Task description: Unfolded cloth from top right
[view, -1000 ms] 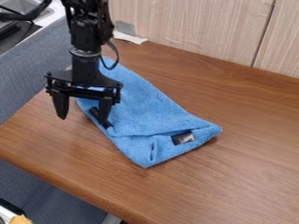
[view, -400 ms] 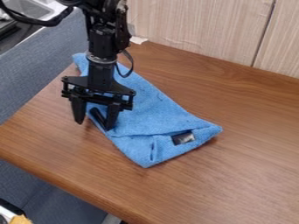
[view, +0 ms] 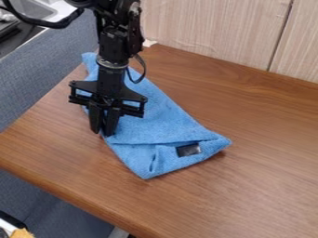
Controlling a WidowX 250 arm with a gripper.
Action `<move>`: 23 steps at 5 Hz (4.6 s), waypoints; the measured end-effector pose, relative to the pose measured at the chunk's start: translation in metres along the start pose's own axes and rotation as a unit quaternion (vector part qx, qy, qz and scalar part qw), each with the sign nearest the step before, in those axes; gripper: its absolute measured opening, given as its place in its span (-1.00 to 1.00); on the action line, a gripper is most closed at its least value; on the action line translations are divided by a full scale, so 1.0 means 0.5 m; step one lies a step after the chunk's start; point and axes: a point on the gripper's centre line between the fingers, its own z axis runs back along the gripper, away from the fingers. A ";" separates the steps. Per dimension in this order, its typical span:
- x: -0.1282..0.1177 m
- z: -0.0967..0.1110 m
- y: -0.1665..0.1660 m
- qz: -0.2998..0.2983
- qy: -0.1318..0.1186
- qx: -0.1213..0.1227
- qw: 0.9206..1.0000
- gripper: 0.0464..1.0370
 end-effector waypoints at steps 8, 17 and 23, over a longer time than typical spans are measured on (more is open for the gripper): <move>0.008 0.171 -0.103 -0.007 -0.032 -0.003 0.999 -0.98; 0.140 0.093 -0.354 -0.052 -0.031 -0.067 0.996 -0.67; 0.116 0.194 -0.301 -0.069 -0.047 -0.079 0.993 0.92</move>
